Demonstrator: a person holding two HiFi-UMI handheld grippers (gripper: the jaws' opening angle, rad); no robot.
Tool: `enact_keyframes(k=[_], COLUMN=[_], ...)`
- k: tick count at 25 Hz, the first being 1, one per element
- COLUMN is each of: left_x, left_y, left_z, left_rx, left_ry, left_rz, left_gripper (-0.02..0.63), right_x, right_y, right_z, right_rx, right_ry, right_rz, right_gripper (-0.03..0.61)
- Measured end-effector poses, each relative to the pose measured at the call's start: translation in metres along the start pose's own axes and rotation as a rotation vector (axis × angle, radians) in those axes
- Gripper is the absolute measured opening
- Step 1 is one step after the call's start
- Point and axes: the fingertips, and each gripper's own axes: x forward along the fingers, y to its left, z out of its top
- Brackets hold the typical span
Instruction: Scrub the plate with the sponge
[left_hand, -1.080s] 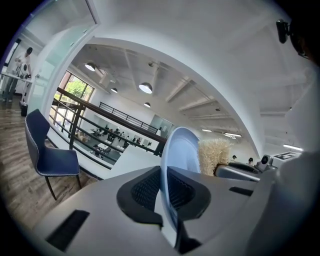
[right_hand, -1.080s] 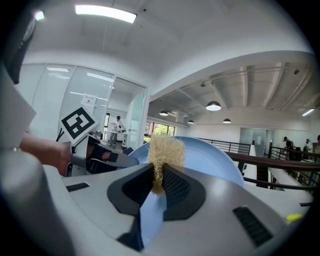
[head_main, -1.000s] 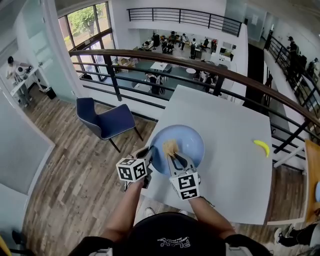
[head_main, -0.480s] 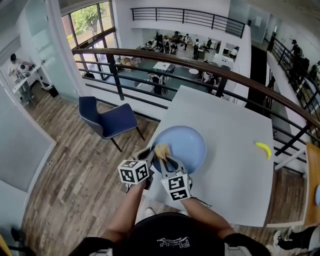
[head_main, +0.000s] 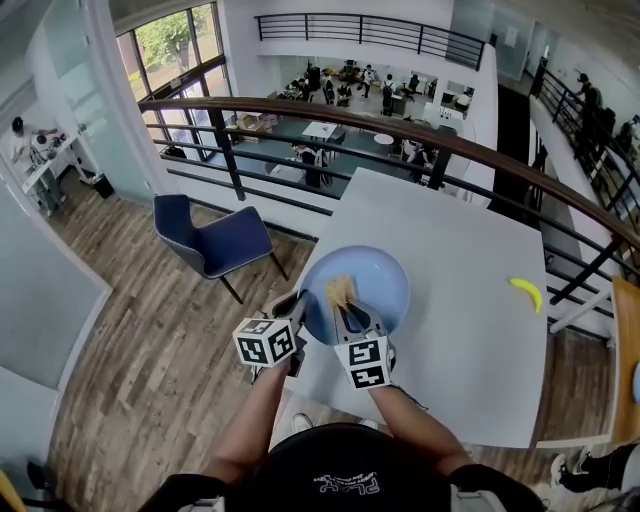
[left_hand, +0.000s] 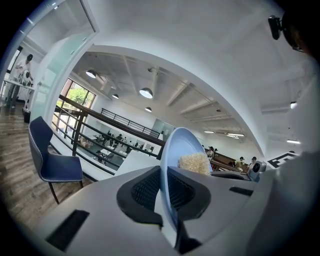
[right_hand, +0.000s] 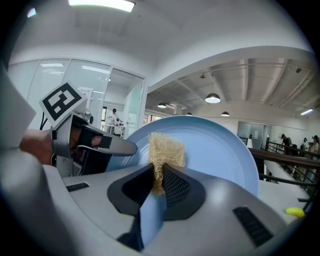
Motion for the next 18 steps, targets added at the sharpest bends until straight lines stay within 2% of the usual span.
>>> enact_keyframes(k=[4, 12, 18], left_x=[-0.001, -0.003, -0.004], left_y=[-0.001, 0.003, 0.007], left_z=[0.004, 0.005, 0.007], left_rx=[-0.006, -0.005, -0.006], left_ry=[-0.009, -0.01, -0.012], left_rz=[-0.001, 0.013, 0.02], left_gripper=[0.027, 0.027, 0.028], right_x=[-0.005, -0.014, -0.019], right_y=[-0.023, -0.071, -0.093], right_z=[0.003, -0.011, -0.018], right_rx=[0.038, 0.056, 0.073], right_ry=[-0.004, 0.004, 0.017], right_rz=[-0.042, -0.156, -0.209], right_gripper=[0.057, 0.057, 0.057])
